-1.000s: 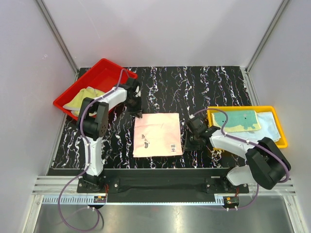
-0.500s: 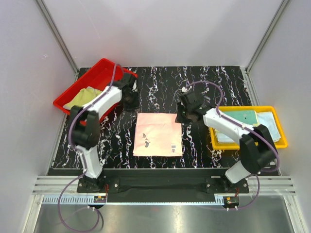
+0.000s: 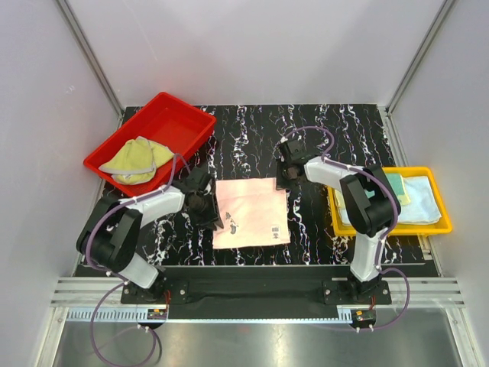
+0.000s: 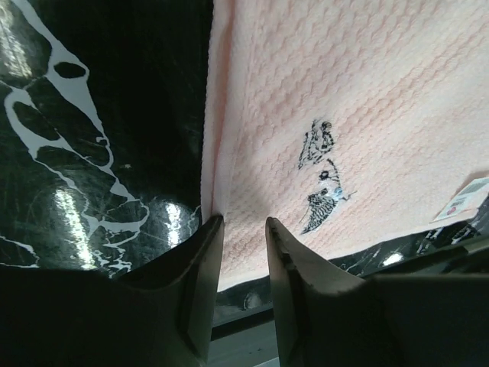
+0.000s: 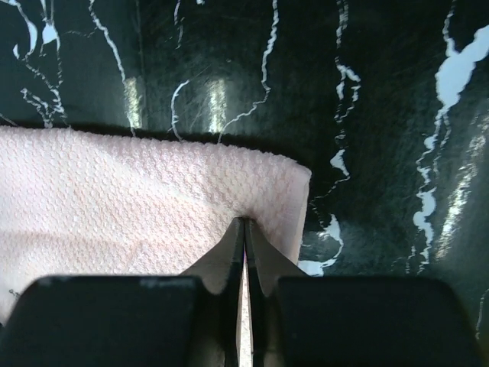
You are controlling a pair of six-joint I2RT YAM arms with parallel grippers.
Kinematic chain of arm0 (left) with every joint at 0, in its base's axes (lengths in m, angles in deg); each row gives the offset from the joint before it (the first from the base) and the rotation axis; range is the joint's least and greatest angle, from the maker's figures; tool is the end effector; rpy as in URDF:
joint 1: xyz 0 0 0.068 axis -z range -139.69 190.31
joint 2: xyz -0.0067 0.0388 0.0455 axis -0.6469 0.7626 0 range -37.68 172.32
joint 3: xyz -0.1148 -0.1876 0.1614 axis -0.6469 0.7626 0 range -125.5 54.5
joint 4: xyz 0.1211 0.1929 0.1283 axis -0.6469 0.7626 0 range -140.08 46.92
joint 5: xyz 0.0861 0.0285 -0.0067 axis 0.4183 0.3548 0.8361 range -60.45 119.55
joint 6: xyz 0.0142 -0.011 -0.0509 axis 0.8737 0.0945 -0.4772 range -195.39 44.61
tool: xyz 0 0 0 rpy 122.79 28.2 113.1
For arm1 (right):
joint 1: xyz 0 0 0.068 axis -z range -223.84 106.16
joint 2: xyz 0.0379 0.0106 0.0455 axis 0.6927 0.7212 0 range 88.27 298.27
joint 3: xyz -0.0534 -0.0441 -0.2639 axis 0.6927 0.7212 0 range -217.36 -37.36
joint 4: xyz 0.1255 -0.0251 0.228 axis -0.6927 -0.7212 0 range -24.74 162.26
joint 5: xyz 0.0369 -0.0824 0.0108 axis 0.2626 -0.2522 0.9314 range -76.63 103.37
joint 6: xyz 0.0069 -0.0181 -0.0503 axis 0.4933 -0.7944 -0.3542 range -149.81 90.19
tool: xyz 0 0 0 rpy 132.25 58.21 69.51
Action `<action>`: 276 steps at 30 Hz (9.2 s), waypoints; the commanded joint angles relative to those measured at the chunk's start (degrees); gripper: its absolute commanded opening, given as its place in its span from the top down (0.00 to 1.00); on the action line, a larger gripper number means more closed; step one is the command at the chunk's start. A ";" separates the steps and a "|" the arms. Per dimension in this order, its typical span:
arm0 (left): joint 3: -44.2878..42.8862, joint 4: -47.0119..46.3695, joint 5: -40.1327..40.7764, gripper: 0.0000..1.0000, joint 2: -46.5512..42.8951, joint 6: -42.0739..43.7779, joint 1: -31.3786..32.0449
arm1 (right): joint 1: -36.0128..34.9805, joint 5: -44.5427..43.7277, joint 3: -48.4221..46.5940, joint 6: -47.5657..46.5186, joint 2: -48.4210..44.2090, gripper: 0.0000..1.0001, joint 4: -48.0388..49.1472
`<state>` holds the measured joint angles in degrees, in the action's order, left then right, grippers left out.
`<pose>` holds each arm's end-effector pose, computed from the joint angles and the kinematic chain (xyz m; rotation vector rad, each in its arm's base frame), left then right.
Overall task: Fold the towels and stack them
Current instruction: Fold the towel
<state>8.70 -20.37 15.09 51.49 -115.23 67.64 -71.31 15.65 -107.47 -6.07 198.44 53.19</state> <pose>0.2331 -0.1306 0.1490 -0.2688 2.9717 -0.5607 0.3484 0.1827 0.1556 -0.1007 2.6473 0.3636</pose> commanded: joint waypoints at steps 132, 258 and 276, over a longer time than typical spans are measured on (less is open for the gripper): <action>-57.65 18.36 -5.14 1.00 33.71 50.38 -10.90 | 16.48 28.30 -30.53 -51.26 14.02 1.00 -19.17; -7.90 5.64 6.99 0.57 -6.03 9.25 3.09 | -3.03 8.52 14.12 1.39 -23.16 0.82 -6.79; -14.65 0.85 10.59 0.59 10.84 11.61 -0.61 | 2.06 -9.93 14.72 5.86 -10.84 0.83 1.67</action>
<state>0.13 -18.14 22.08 57.32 -106.55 67.95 -70.32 13.36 -96.47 -3.92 190.00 55.68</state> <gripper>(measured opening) 0.412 0.153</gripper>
